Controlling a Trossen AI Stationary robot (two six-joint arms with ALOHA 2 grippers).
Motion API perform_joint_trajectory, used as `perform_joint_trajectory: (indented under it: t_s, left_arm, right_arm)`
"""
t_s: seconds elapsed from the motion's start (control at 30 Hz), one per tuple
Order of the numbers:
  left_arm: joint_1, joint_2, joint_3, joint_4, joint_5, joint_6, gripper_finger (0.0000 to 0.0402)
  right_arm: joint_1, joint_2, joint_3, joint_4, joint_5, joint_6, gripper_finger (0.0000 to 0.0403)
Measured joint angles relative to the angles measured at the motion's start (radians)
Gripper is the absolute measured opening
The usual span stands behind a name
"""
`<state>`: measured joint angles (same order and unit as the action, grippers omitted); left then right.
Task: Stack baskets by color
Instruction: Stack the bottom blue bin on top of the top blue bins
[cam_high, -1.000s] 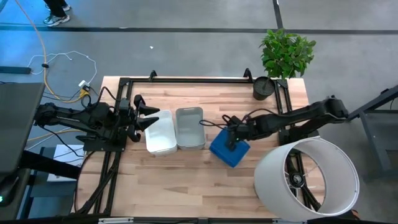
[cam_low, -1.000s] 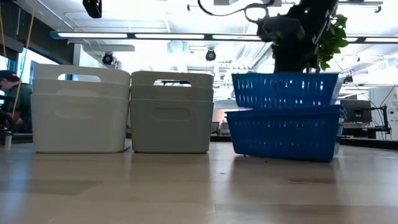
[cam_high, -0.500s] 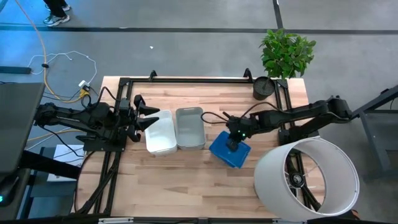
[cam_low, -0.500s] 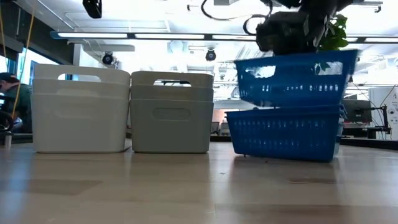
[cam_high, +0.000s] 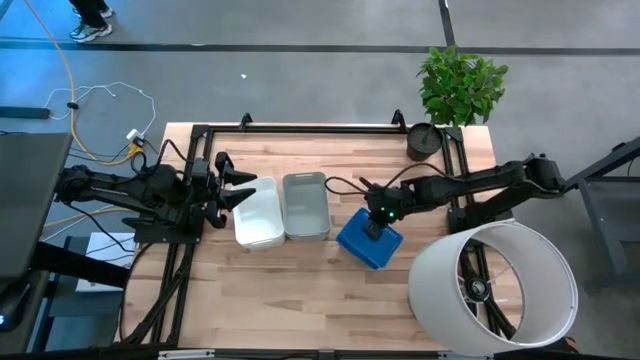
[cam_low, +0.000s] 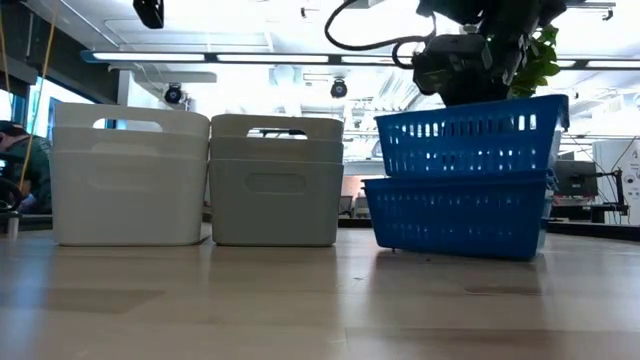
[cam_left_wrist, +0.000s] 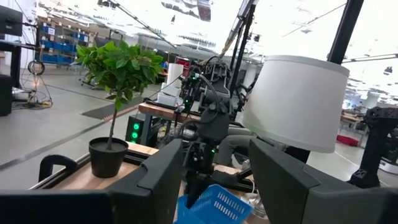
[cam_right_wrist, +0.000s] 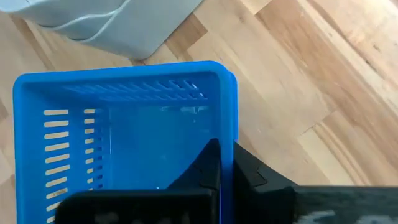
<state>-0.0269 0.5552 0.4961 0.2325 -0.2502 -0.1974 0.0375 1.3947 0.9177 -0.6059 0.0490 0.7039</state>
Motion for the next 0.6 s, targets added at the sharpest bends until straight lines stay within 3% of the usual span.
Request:
perform_joint_trajectory:
  t_s: [0.6]
  left_arm:
    - [0.000,0.000,0.000,0.000,0.019,0.017,0.0174]
  right_arm:
    - [0.027,0.063,0.000,0.004,0.036,0.050,0.0000]
